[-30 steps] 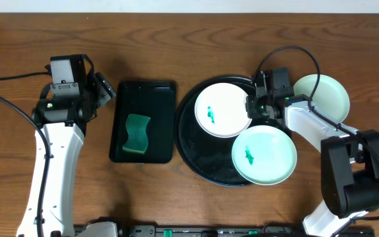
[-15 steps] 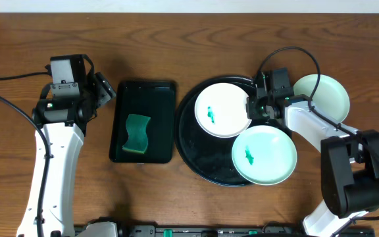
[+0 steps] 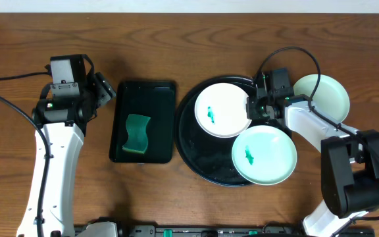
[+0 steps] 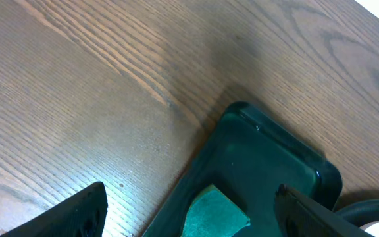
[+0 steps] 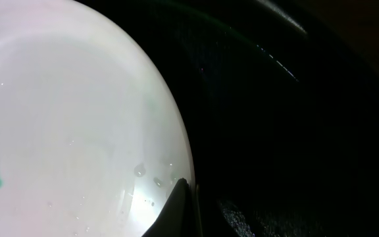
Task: Clean dirty plates on tray and stack at the side
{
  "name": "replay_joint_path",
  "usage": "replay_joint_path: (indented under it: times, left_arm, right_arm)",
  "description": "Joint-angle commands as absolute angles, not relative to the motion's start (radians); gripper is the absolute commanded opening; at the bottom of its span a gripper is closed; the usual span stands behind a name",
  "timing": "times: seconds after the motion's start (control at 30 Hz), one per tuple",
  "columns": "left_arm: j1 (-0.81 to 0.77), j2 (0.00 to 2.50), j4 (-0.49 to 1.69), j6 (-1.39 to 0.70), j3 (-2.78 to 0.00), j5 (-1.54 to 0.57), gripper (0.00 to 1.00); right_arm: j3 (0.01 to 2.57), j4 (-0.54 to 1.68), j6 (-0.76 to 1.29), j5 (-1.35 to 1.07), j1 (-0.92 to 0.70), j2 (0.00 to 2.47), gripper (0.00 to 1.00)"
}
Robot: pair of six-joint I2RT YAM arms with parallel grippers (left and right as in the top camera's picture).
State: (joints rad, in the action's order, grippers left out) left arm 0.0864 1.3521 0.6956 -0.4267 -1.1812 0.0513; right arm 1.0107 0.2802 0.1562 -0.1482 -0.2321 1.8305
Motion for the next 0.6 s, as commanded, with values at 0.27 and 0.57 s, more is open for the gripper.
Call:
replay_joint_path:
  times: [0.27, 0.57]
  left_arm:
    - [0.091, 1.352, 0.693, -0.437, -1.190, 0.053, 0.81]
    - [0.058, 1.358, 0.791, -0.266, -1.180, -0.120, 0.75]
  right_arm:
    - [1.017, 0.288, 0.163, -0.146, -0.234, 1.838, 0.20]
    - [1.017, 0.311, 0.223, -0.131, -0.234, 1.838, 0.03]
